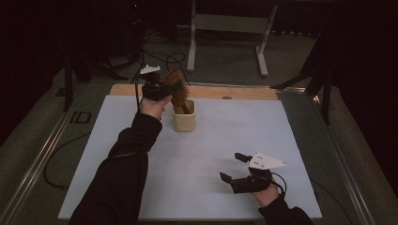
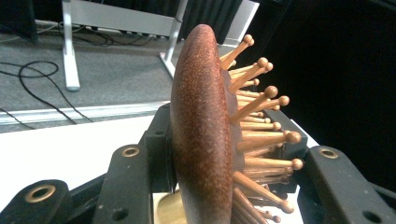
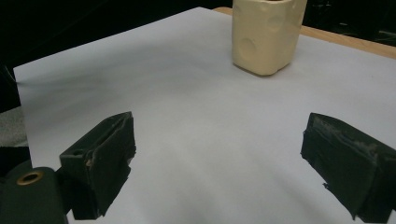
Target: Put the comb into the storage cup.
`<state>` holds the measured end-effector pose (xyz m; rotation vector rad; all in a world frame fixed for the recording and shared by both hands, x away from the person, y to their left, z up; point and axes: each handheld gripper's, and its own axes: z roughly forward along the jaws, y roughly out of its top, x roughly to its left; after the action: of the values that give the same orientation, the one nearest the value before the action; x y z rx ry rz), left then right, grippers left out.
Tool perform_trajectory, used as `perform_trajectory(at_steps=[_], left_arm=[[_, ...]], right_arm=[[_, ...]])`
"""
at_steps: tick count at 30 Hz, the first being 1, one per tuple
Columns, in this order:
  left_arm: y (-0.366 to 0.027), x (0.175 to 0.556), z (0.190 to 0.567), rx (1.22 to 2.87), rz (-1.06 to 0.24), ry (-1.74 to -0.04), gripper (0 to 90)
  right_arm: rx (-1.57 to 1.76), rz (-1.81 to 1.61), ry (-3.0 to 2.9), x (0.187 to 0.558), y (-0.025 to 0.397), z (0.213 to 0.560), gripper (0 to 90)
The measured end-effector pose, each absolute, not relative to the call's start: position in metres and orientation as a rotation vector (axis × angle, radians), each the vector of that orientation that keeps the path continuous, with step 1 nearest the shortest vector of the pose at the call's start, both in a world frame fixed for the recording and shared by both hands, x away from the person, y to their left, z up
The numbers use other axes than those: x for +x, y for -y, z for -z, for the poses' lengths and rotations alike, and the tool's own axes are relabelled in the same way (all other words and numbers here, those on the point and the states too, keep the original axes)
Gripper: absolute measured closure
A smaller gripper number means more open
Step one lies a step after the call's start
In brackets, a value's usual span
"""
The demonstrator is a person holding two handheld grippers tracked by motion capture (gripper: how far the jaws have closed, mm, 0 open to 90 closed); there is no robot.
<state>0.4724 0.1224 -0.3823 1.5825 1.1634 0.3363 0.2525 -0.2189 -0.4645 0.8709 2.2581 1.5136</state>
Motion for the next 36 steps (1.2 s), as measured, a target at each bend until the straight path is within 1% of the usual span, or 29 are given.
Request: perform_trajectory(at_steps=[12, 22, 27, 36], left_arm=[[-0.130, 0.477, 0.394, 1.562, -0.287, -1.192, 54.1], [-0.135, 0.482, 0.400, 1.578, -0.249, -1.185, 52.4], [-0.137, 0.482, 0.400, 1.584, -0.251, -1.187, 49.6], [-0.133, 0.483, 0.397, 1.641, -0.304, -1.205, 41.7]], right_arm=[[0.879, -1.513, -2.261, 0.253, 0.219, 0.465, 9.4], [0.880, -1.511, -2.267, 0.253, 0.219, 0.465, 9.4], [0.881, -1.509, -2.268, 0.253, 0.219, 0.465, 9.4], [0.885, -1.516, -2.270, 0.253, 0.219, 0.465, 9.4]])
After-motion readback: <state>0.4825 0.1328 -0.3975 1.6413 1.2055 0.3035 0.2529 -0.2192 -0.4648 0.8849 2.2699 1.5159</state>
